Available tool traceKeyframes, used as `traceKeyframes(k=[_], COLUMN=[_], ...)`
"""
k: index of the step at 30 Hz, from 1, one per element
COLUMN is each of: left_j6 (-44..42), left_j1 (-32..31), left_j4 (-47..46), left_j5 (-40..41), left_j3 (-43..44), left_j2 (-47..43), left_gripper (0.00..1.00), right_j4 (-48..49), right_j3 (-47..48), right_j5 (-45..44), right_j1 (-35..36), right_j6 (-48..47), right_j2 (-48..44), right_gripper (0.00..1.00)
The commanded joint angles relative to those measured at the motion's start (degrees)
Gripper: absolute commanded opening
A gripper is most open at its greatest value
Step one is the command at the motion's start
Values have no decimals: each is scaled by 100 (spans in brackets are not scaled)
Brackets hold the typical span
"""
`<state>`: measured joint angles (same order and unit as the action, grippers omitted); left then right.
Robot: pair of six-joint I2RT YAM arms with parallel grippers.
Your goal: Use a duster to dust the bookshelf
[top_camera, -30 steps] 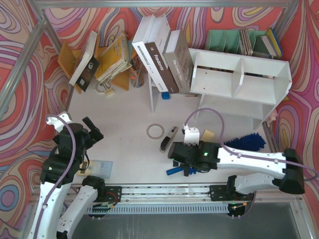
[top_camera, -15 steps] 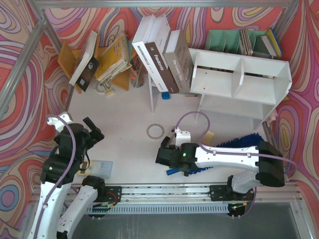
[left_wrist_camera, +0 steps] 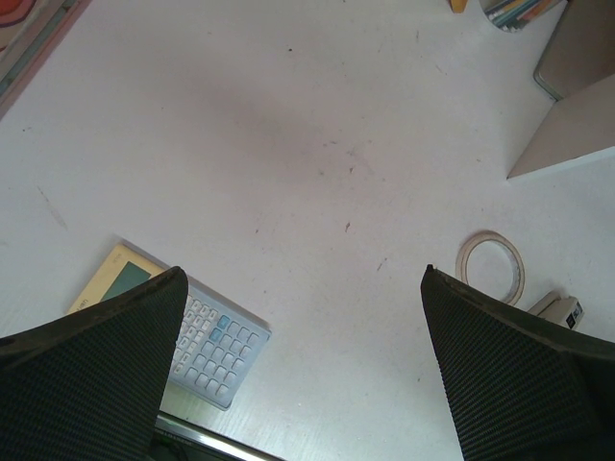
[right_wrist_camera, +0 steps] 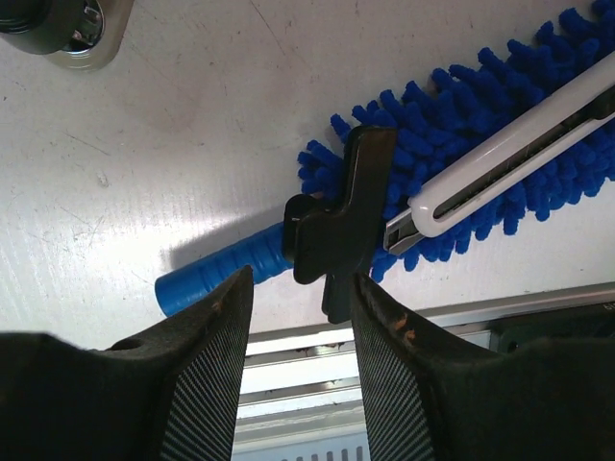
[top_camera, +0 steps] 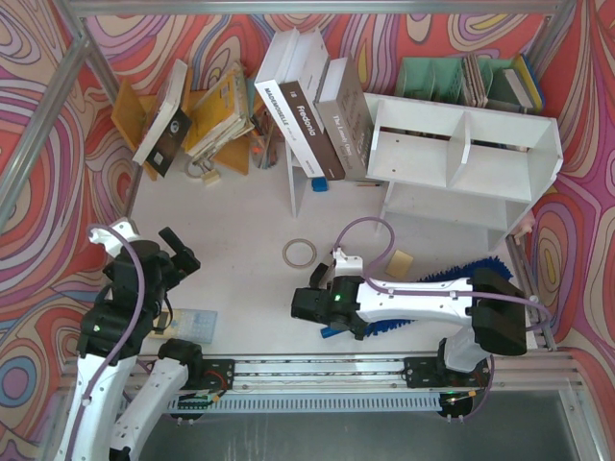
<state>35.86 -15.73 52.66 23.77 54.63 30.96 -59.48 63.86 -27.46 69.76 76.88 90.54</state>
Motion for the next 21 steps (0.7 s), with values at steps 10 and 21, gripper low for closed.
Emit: traceKeyframes(k=[10,21], left_j6=[66,79], left_j1=[-12,-11], left_j4=[75,86], left_j5=[-21,5], left_j3=[-89,-91], left_j2=[-55,-55], left_gripper=[98,98], right_j4=[-376,-557], right_j3=[278,371], right_j5=[-268,-339], right_j1=[36,36], right_j6=[208,297], right_j2=[425,678], right_gripper=[43,40])
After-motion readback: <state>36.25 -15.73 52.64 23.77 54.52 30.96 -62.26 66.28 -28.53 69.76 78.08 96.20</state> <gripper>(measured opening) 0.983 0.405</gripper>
